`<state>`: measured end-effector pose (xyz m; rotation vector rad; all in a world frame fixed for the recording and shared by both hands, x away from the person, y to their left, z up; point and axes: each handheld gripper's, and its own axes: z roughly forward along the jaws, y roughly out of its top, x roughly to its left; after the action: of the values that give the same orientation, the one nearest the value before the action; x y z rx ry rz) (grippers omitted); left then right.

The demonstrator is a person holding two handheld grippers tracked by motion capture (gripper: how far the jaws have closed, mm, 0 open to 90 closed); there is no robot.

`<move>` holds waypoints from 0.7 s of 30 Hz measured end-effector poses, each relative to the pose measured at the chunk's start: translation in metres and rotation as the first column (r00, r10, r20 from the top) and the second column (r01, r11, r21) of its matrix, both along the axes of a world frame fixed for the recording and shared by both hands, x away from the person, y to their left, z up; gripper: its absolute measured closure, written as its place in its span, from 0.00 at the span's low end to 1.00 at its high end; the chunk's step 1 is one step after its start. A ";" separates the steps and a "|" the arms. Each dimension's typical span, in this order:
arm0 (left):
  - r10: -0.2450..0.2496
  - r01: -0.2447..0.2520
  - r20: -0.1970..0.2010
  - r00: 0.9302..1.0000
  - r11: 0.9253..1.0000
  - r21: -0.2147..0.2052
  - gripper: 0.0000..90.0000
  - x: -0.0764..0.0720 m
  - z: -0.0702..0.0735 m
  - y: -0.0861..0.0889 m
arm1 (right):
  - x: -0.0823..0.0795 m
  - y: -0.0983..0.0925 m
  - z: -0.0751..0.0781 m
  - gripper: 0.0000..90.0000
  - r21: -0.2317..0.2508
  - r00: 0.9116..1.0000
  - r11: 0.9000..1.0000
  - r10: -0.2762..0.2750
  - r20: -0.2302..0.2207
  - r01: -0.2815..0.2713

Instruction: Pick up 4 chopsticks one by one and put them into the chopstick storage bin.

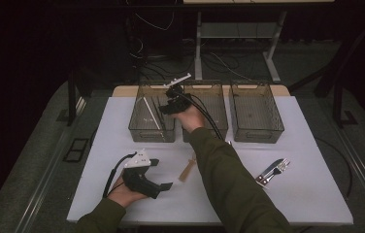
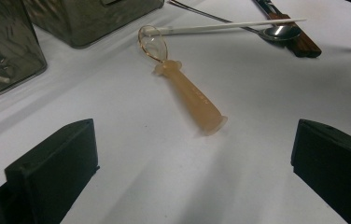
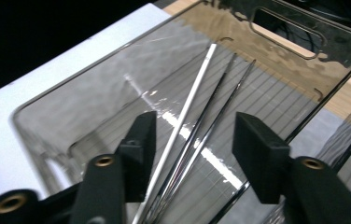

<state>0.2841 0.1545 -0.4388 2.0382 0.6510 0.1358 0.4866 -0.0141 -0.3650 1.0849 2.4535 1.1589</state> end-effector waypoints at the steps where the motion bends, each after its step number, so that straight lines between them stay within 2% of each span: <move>1: -0.001 0.001 0.003 1.000 1.000 0.002 0.00 0.000 0.000 0.000 | -0.002 -0.002 0.001 0.52 0.005 1.000 1.000 0.011 0.001 -0.011; 5: -0.005 0.005 0.002 1.000 1.000 0.004 0.00 0.000 0.000 0.000 | -0.011 -0.012 0.006 0.45 0.017 0.999 0.999 0.032 0.005 -0.032; 10: -0.002 0.002 0.005 1.000 1.000 0.001 0.00 -0.001 0.000 -0.001 | -0.022 -0.028 0.013 0.41 0.058 0.998 0.996 0.061 0.012 -0.062; 12: -0.003 0.003 0.010 1.000 1.000 0.010 0.00 -0.001 0.000 -0.001 | -0.026 -0.034 0.017 0.39 0.058 0.997 0.995 0.077 0.017 -0.078; 14: 0.000 0.000 0.008 1.000 1.000 0.001 0.00 -0.002 -0.001 -0.002 | -0.030 -0.041 0.020 0.38 0.059 0.996 0.994 0.088 0.022 -0.090; 17: -0.001 0.000 0.007 1.000 1.000 0.005 0.00 -0.002 0.000 -0.001 | -0.037 -0.053 0.024 0.34 0.080 0.996 0.993 0.088 0.026 -0.090; 21: -0.002 0.002 0.009 1.000 1.000 0.003 0.00 -0.003 -0.001 -0.002 | -0.045 -0.068 0.026 0.32 0.080 0.995 0.992 0.099 0.030 -0.102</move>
<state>0.2808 0.1529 -0.4393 2.0398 0.6435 0.1451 0.4417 -0.0822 -0.3386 0.9707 2.4865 1.3046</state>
